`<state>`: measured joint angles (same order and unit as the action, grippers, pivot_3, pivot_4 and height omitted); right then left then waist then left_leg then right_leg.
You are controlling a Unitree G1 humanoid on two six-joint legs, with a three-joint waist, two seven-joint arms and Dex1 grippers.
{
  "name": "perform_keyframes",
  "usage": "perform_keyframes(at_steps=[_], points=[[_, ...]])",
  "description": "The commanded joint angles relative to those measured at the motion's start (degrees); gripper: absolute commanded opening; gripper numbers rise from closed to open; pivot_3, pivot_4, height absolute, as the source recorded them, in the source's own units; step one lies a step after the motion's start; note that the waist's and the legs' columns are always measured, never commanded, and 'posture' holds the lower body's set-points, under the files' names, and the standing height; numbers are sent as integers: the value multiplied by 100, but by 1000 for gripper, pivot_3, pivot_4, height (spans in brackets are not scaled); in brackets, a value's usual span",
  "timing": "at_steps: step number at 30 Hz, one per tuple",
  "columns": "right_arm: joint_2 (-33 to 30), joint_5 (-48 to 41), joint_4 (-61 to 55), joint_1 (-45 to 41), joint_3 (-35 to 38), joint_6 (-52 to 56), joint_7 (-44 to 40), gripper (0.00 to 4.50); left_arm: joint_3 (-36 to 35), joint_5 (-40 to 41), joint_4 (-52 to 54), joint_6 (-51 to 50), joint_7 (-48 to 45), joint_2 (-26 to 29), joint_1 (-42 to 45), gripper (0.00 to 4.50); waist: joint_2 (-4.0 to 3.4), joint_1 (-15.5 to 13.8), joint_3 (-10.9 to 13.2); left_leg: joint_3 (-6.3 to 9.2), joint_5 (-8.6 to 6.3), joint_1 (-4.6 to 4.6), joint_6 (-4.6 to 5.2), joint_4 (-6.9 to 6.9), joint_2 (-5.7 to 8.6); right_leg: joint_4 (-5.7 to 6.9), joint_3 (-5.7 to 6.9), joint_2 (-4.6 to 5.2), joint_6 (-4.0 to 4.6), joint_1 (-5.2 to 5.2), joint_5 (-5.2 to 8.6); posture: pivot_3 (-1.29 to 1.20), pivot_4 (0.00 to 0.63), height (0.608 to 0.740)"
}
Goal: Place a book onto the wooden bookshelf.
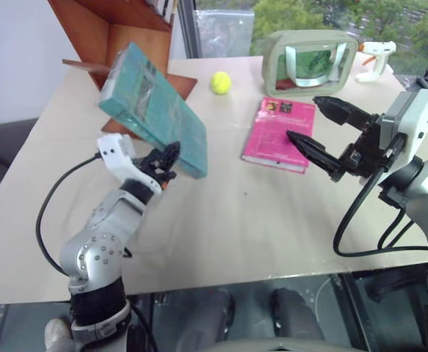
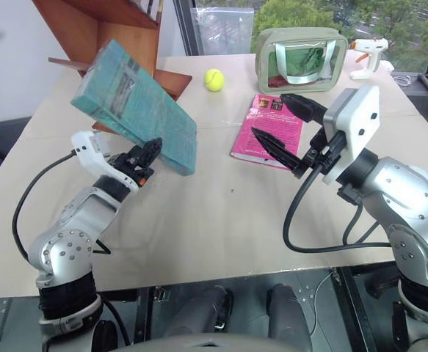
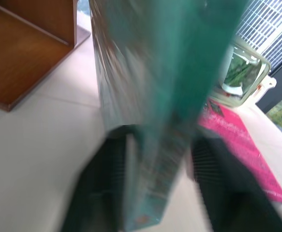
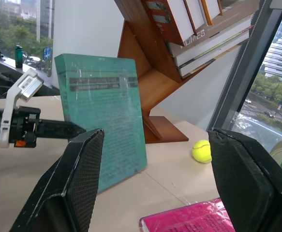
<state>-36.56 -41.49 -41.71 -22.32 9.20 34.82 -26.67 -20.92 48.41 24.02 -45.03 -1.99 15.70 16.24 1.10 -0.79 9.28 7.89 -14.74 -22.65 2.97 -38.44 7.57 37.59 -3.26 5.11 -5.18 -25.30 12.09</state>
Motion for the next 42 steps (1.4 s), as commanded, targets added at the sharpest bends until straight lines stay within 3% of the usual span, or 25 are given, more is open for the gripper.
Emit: perform_keyframes(at_steps=[1,9,12,13,19,22,28,32,38,42], points=[[-31,-42,-188,-45,134,-58,64,3574,-113,168,10,49,-99,161,235,1423,0,0,0,0,0,0,0,0,0,0,1,0,0,0,0,0,150,740],[-23,-48,-196,-43,126,-63,119,3574,-144,243,-351,222,-945,752,451,1423,0,1,0,0,0,-1,0,3,0,-5,0,-1,0,-1,0,0,150,740],[-13,-37,-208,-39,121,-65,145,3574,-170,242,-573,212,-1018,801,653,634,0,0,0,1,0,-1,0,3,0,-7,2,0,0,1,0,0,150,740],[-11,-33,-215,-37,120,-64,154,3574,-156,229,-598,206,-1038,799,682,99,0,0,1,1,0,-1,0,3,0,-7,2,0,0,1,0,0,150,740],[-22,-50,-274,8,146,-48,203,3574,96,123,-427,276,-1475,939,740,99,-1,3,1,2,0,-1,0,7,0,-13,1,-1,0,-1,0,0,150,740],[-18,-52,-305,44,146,-56,225,3574,585,-419,-172,818,-2451,1473,733,99,1,6,2,2,0,-3,0,7,0,-15,2,-1,1,-1,0,0,150,740],[13,-53,-273,11,116,-100,229,3574,1214,-2283,-972,3487,-4335,2662,1493,99,-3,2,4,4,0,-9,0,15,-3,-35,9,-1,13,-1,-7,0,150,740],[37,-83,-258,-2,136,-135,203,3574,1586,-3485,-2429,5937,-5381,3378,2536,99,-4,8,4,4,0,-10,0,25,-7,-57,12,-3,22,3,-15,0,150,740],[97,-70,-239,-6,113,-189,179,3574,2199,-4643,-5143,8256,-6208,4005,4481,99,-2,16,6,19,-1,-21,2,26,-6,-83,27,-5,21,6,-16,0,150,740],[128,-43,-248,67,111,-242,164,3574,2684,-5739,-7078,9164,-5881,4278,5665,99,1,50,9,21,-2,-23,5,29,-5,-83,28,-9,20,4,-16,0,150,740]])
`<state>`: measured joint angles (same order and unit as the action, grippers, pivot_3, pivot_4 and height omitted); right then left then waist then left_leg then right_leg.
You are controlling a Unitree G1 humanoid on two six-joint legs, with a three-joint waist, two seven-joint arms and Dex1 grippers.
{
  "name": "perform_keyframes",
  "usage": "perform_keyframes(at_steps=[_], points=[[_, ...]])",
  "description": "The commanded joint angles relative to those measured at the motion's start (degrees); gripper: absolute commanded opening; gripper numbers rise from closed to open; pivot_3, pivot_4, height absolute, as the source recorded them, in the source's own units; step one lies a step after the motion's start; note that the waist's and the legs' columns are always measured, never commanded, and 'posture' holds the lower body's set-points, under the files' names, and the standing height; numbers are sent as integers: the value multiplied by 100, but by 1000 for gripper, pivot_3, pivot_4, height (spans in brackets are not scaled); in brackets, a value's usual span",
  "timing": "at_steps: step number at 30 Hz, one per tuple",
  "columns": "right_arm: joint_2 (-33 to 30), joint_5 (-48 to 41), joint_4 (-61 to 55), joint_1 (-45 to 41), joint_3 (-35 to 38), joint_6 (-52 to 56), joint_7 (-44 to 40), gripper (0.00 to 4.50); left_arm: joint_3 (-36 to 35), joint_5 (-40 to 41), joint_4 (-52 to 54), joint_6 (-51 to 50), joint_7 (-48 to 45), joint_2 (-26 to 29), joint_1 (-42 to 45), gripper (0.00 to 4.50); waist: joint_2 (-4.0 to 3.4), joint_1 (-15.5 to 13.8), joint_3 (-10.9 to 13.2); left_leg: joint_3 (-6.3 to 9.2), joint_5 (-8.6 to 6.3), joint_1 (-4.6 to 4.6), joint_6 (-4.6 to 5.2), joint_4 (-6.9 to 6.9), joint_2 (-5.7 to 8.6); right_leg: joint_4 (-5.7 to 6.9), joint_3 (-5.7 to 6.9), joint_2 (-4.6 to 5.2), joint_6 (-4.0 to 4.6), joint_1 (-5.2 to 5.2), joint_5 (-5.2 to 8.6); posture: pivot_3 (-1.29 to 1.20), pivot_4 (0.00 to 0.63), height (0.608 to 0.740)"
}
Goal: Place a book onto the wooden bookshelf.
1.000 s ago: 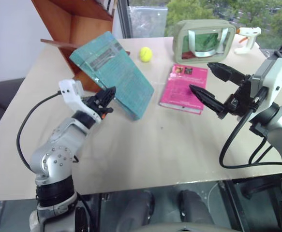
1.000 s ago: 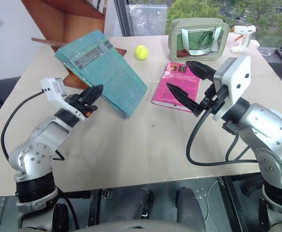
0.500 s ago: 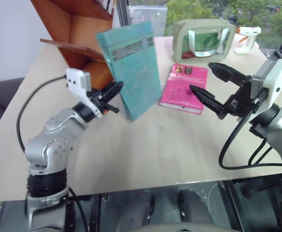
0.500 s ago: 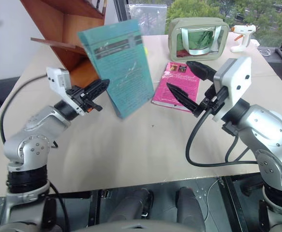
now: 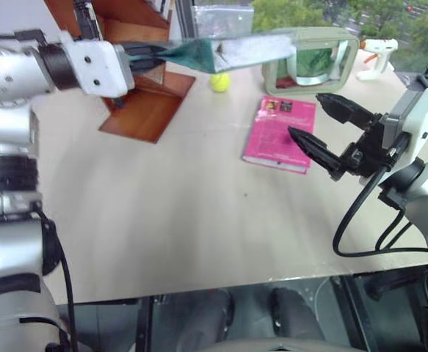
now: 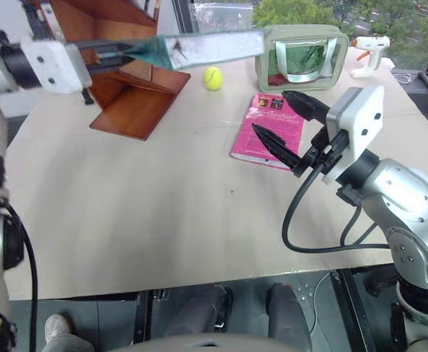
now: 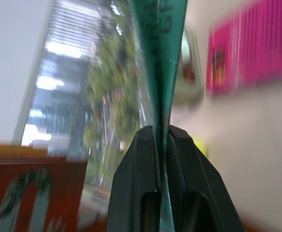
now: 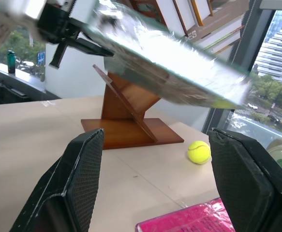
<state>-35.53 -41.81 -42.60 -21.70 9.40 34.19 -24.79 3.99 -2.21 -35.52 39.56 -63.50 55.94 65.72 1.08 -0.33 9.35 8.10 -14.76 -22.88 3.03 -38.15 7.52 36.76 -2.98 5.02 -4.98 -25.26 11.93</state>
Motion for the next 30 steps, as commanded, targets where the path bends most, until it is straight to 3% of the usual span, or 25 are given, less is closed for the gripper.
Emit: perform_keyframes(at_steps=[1,8,16,17,19,20,22,23,24,30], points=[[32,-5,-161,24,90,-192,-24,3574,334,-972,-1533,868,443,300,951,99,4,25,2,4,0,-2,0,-2,1,0,6,-2,0,0,0,0,150,740],[66,60,-206,138,86,-258,6,3574,1227,-2610,-3259,1064,1905,367,1816,99,9,100,5,8,-1,-7,4,-13,7,5,11,-1,-3,3,1,0,150,740],[4,-27,-477,367,255,-144,173,3574,1642,-3242,-3900,684,2597,347,2112,99,10,105,5,13,-1,-5,4,-20,7,20,18,-1,-5,5,1,0,150,740],[2,-39,-500,387,267,-135,192,3574,1649,-3250,-3933,662,2584,353,2133,870,10,108,5,13,-1,-4,5,-21,7,21,18,-1,-7,6,0,0,150,740],[-2,-54,-537,430,277,-132,219,3574,1669,-3285,-3973,641,2623,375,2161,1505,11,117,6,12,-1,-2,5,-21,7,23,17,-1,-9,7,-1,0,150,740],[-4,-59,-550,449,275,-136,226,3574,1685,-3322,-3988,609,2657,391,2172,2200,12,119,7,13,-1,-2,4,-21,7,24,18,-1,-9,6,-1,0,150,740],[-10,-76,-566,477,280,-143,235,3574,1696,-3394,-3999,586,2738,415,2186,3006,13,120,8,13,-1,-2,4,-21,7,25,18,-2,-9,6,-1,0,150,740],[-14,-83,-565,479,279,-144,238,3574,1685,-3409,-3999,583,2772,429,2185,3700,14,121,8,12,-1,-2,4,-21,7,24,17,-2,-8,6,-1,0,150,740],[-18,-89,-560,477,276,-145,239,3574,1679,-3422,-3998,585,2801,445,2181,4013,14,122,8,12,-1,-3,4,-21,7,23,17,-2,-9,6,-1,0,150,740],[-25,-80,-443,378,205,-162,192,3574,1400,-3101,-3974,861,2746,634,1965,4013,15,130,9,11,-1,-3,4,-21,7,22,15,-1,-8,5,-1,0,150,740]])
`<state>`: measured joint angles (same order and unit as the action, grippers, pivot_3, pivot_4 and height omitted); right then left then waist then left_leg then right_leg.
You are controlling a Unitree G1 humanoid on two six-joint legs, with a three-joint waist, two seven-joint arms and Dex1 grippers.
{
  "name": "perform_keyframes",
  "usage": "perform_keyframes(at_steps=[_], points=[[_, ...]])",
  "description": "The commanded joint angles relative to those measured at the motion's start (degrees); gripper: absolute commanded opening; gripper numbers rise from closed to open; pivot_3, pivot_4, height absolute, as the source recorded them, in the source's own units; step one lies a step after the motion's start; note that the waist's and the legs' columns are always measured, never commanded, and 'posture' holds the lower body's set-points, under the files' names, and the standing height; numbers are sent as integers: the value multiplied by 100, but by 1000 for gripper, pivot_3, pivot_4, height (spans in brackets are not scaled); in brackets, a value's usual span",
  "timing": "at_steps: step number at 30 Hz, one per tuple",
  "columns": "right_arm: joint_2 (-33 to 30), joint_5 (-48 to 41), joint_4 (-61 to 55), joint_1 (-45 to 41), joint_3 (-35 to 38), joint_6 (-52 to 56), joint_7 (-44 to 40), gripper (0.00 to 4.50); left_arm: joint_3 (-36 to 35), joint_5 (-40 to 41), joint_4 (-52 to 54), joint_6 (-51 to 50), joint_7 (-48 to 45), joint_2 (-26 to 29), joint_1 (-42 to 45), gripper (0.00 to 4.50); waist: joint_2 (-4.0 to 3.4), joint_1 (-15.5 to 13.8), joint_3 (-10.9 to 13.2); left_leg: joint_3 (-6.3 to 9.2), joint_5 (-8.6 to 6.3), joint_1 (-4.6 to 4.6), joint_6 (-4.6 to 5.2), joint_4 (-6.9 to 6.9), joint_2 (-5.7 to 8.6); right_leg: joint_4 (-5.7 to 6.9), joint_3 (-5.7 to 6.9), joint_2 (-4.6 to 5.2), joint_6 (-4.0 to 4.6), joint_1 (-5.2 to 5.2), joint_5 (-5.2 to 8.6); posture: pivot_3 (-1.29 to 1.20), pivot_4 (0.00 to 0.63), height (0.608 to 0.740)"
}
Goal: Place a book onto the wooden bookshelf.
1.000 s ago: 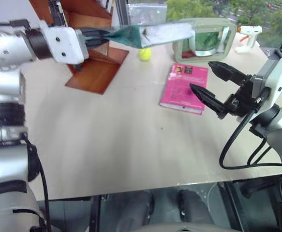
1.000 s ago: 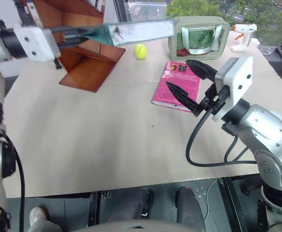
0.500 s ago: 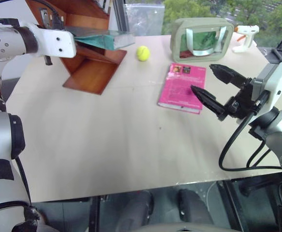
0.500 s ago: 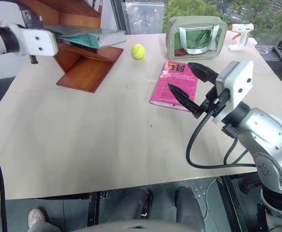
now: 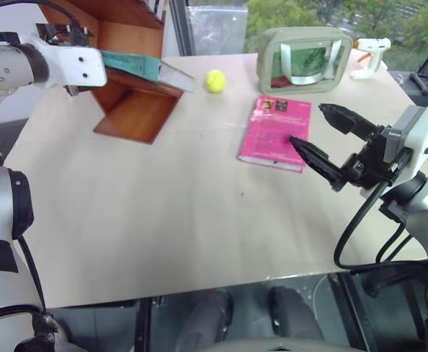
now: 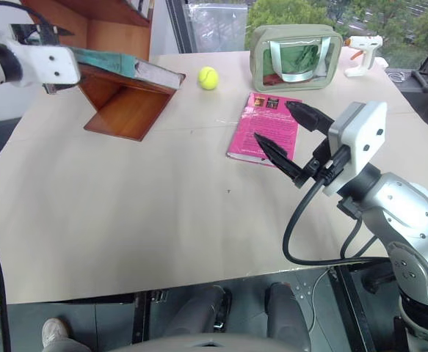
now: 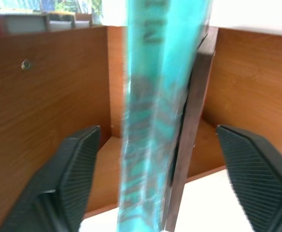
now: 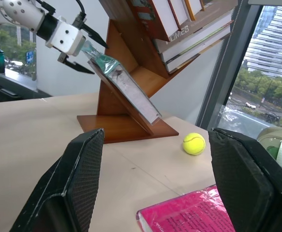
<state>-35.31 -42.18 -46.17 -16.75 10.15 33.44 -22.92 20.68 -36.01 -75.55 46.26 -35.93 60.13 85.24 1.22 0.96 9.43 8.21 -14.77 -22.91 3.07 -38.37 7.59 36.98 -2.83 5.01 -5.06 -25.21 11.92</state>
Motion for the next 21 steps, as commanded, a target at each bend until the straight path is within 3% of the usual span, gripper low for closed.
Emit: perform_keyframes(at_steps=[1,4,8,9,11,13,15,18,21], points=[[-49,-38,-59,-137,123,-95,-12,3574,-345,391,45,290,-44,244,-46,4013,0,3,0,0,0,0,0,0,0,0,0,0,0,0,0,0,150,740],[-56,-19,13,-204,94,-110,-70,3574,-805,1029,95,619,-368,279,-305,4013,0,3,0,0,0,1,0,0,0,2,-1,0,0,0,0,0,150,740],[-111,10,173,-353,69,-115,-194,3574,-2309,3201,465,688,-1914,279,-1338,4013,-7,54,-4,-10,0,3,0,-4,-1,13,-9,4,1,-7,0,0,150,740],[-123,11,216,-383,68,-120,-234,3574,-2635,3734,717,518,-2306,253,-1671,3627,-7,86,-4,-7,0,2,0,-4,-3,10,-2,2,1,-9,0,0,150,740],[-146,12,304,-429,69,-141,-317,3574,-3089,4534,1215,-27,-2935,152,-2149,3276,-8,123,-4,-7,0,1,0,-3,-4,10,-1,2,1,-14,-1,0,150,740],[-158,31,416,-517,42,-165,-414,3574,-3467,5396,2260,-1077,-3305,-22,-2844,2319,-7,143,-4,-7,0,0,0,-6,-4,16,-1,4,2,-14,-1,0,150,740],[-177,68,604,-677,-9,-212,-561,3574,-3712,6502,4315,-2901,-3248,-213,-4166,1459,-10,153,-5,-8,0,2,0,-9,-5,18,-5,5,2,-13,-1,0,150,740],[-212,106,786,-910,-73,-236,-730,3574,-3745,7935,7107,-5049,-2035,-730,-5647,108,-11,146,-5,-20,-1,6,2,-10,-8,27,-22,6,2,-11,-1,0,150,740],[-240,104,795,-1013,-63,-199,-764,3574,-3427,8068,8507,-5752,-1050,-1462,-6251,46,-5,81,-4,-15,-2,5,1,-13,-13,34,-12,7,3,-9,-1,0,150,740]])
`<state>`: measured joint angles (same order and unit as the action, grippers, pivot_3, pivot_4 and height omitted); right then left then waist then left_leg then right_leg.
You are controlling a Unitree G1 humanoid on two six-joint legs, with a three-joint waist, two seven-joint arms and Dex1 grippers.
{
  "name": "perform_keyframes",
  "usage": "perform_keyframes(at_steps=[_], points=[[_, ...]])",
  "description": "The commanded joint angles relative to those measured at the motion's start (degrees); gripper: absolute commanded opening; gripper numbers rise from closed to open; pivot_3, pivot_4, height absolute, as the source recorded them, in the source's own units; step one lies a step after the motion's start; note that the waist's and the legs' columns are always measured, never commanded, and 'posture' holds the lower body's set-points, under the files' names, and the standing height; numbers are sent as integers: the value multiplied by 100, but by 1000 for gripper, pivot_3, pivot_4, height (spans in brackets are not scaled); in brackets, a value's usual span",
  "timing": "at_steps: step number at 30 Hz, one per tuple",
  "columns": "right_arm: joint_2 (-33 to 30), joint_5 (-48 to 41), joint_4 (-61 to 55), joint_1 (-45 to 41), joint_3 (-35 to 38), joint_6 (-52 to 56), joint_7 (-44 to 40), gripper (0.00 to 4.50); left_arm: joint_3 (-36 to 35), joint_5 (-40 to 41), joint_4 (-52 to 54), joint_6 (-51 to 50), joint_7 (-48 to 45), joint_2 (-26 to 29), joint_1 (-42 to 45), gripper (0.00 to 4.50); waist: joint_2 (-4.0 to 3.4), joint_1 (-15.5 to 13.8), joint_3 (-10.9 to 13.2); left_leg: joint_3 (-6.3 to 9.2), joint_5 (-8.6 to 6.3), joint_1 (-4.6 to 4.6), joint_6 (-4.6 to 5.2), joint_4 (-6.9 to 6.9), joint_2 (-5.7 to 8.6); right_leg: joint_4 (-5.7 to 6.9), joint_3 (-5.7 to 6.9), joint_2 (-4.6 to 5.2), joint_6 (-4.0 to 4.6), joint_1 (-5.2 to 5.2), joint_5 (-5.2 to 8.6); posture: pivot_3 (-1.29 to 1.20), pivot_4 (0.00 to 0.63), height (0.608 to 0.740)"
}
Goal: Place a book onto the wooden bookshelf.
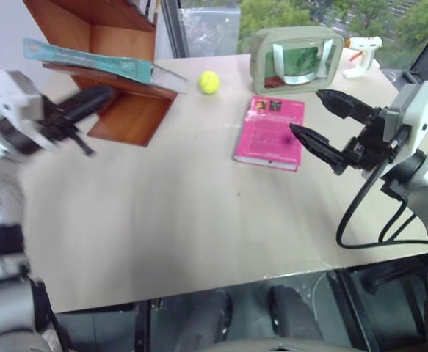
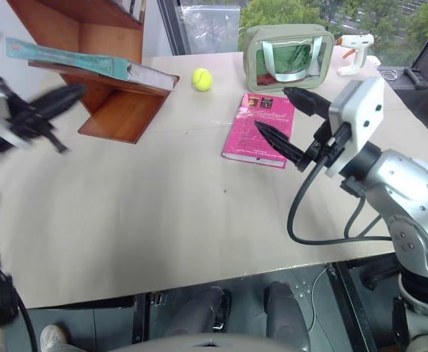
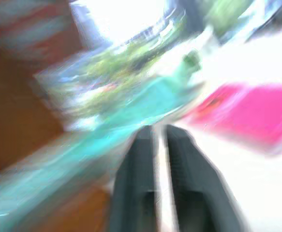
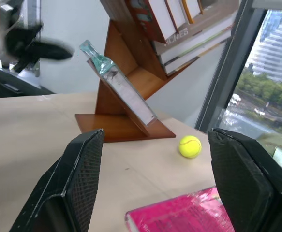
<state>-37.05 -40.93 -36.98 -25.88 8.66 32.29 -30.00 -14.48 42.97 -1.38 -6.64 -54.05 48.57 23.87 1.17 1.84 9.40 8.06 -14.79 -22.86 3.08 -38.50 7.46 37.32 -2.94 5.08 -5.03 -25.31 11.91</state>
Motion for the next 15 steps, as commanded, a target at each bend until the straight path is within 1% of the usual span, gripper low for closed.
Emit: perform_keyframes(at_steps=[1,3,5,8,10,13,15], points=[[-79,-30,-152,-102,106,-67,-51,3574,268,-9,1251,-495,1145,-669,-84,46,-5,-21,-3,0,0,3,-1,1,-1,-1,-1,-2,0,2,0,0,150,740],[-131,-44,-241,-69,173,-9,-9,3574,696,-642,1137,-427,2029,-1519,304,46,-25,-113,-15,-5,0,17,-1,4,-1,-3,-5,-1,1,11,0,0,150,740],[-176,-79,-376,-5,248,70,84,3574,917,-1269,672,-272,2813,-2245,768,46,-20,-203,-18,-9,1,27,-2,2,1,-1,-4,1,1,21,-1,0,150,740],[-239,-162,-597,125,387,201,234,3574,1112,-2131,-165,168,3501,-2895,1334,46,-17,-256,-19,-9,2,27,-4,-1,1,-1,-5,-1,2,22,-3,0,150,740],[-308,-187,-713,209,459,271,315,3574,1088,-2665,-801,541,4071,-3184,1726,46,-16,-257,-19,-14,2,27,-4,0,1,-3,-10,-1,2,20,-3,0,150,740],[-357,-249,-846,278,533,358,443,3574,777,-3032,-1728,926,4798,-3367,2269,46,-16,-250,-19,-16,1,22,-3,1,1,-17,-15,-2,2,18,-3,0,150,740],[-377,-282,-892,296,550,394,500,3574,590,-3142,-2123,1116,5156,-3409,2485,46,-16,-238,-19,-16,1,17,-3,3,1,-20,-17,-4,1,12,-3,0,150,740]])
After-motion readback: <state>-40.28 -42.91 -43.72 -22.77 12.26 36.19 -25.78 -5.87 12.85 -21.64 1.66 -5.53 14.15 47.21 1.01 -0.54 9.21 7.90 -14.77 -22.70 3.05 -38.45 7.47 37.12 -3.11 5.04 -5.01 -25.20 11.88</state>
